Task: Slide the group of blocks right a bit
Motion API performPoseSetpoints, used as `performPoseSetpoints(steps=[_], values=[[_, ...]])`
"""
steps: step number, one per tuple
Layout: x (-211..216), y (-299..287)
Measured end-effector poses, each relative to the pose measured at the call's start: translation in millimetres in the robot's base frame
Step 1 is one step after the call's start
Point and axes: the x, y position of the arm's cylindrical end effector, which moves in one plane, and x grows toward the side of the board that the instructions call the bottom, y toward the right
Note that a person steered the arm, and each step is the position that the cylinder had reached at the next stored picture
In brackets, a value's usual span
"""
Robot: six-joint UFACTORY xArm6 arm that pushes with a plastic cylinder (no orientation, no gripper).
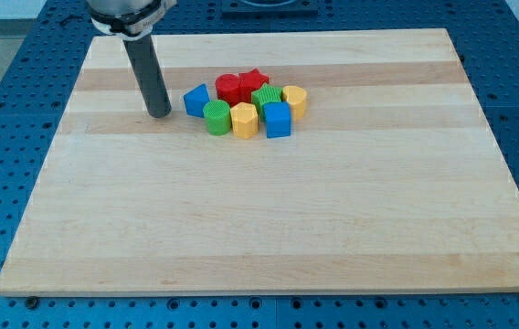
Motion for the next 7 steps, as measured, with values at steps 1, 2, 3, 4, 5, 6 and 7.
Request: performPoseSetpoints(steps=[1, 2, 3, 4, 5, 6, 7], values=[[0.0, 16.9], [0.0, 34.4], [0.0, 48.0], [0.3, 41.9], [0.6, 4.7], [-14.2, -24.6], [-37.9, -24.8]])
